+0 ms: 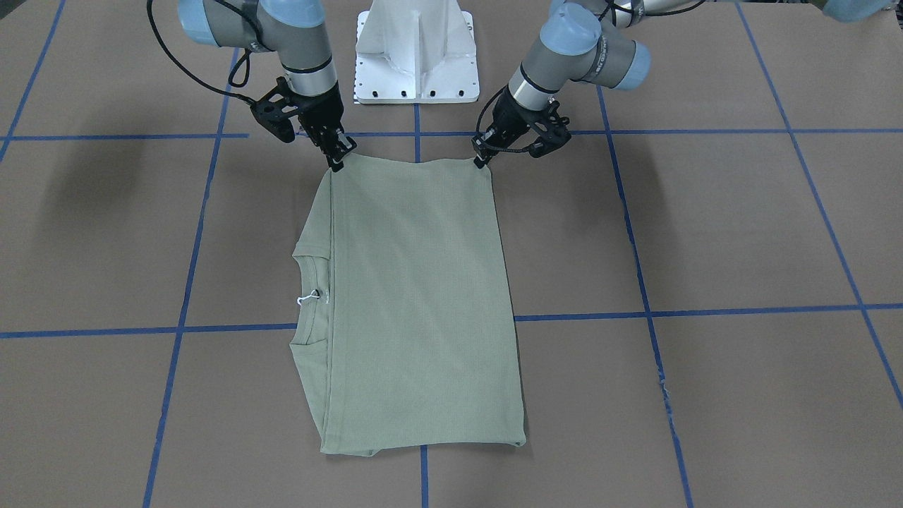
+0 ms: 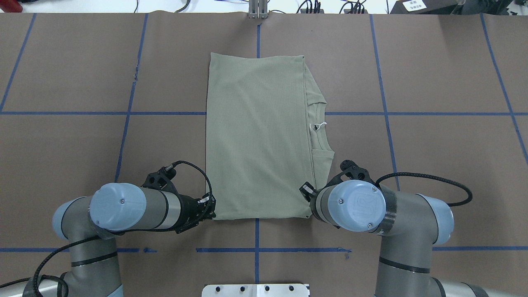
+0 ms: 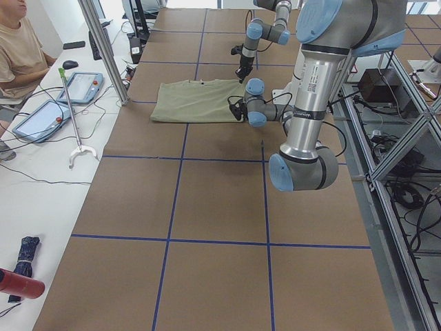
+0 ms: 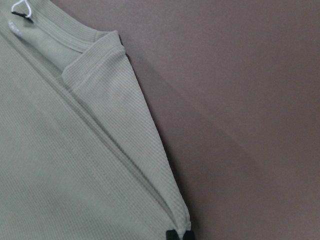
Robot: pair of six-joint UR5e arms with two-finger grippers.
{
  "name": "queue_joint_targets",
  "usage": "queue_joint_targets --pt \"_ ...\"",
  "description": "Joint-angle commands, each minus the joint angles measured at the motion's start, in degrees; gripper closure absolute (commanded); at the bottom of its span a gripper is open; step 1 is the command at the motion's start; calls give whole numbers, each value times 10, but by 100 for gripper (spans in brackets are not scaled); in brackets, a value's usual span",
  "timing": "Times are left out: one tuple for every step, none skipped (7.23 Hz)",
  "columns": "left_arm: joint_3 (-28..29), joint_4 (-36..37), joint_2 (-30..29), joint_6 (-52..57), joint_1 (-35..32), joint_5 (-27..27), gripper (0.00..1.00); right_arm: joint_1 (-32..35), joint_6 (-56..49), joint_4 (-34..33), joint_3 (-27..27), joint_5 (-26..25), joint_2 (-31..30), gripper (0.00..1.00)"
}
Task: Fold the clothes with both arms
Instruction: 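Grasp the near shirt edge with both grippers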
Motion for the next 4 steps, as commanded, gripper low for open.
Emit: queue_joint_targets --pt "-71 34 11 -1 -2 0 100 -13 1 -1 20 0 -3 100" --pt "-121 74 21 -3 6 0 100 -35 16 -20 54 0 -13 100" --pt "-153 92 28 -10 13 0 100 -55 37 -47 90 -1 -15 100" --pt "-192 94 51 -21 30 0 100 -65 53 -83 130 -1 -15 100"
